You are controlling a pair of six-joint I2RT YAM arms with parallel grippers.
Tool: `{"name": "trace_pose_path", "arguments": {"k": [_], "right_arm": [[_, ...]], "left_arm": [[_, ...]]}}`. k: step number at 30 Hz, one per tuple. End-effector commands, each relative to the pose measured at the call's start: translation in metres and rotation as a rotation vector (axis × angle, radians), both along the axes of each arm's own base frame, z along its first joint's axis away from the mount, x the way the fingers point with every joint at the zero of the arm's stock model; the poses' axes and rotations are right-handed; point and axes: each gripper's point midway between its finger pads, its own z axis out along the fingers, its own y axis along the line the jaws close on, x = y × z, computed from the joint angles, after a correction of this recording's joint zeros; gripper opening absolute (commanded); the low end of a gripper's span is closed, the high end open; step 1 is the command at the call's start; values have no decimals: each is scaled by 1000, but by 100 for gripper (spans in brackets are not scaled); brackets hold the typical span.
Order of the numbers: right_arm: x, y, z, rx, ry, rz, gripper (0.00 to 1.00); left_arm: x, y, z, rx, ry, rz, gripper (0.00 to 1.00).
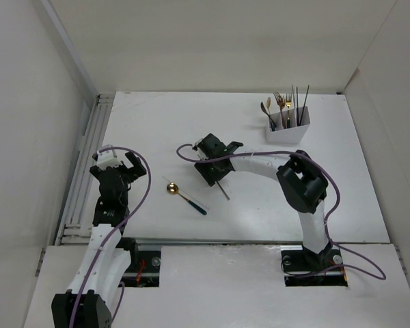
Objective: Sort the eating utensils into containers
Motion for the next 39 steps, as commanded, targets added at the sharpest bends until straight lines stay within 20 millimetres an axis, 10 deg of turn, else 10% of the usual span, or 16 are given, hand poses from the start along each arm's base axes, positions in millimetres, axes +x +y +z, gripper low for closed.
{"name": "trace_pose_path", "arguments": {"k": [1, 5, 10, 14, 30, 35, 39], "right_arm": [[-1, -3, -1, -4, -1, -33, 63], [-9, -4, -16, -34, 33, -33, 47], [-10, -7, -30, -68, 52, -37, 5], [-8, -5, -40, -68, 47, -29, 0], [53, 8, 121, 394, -317, 12, 0], [87, -29, 165, 451, -423, -56, 0], [138, -99, 226, 414, -650, -131, 0]], "left_arm": [[3, 0, 11, 2, -55, -4, 100], [2, 0, 13, 2, -65, -4, 100], [3, -2, 13, -9, -66, -11, 100], [3, -2, 13, -9, -66, -11, 100], [2, -2, 13, -9, -75, -11, 100], [1, 0, 16, -7, -85, -2, 100], [1, 0, 16, 2, -83, -3, 100]]}}
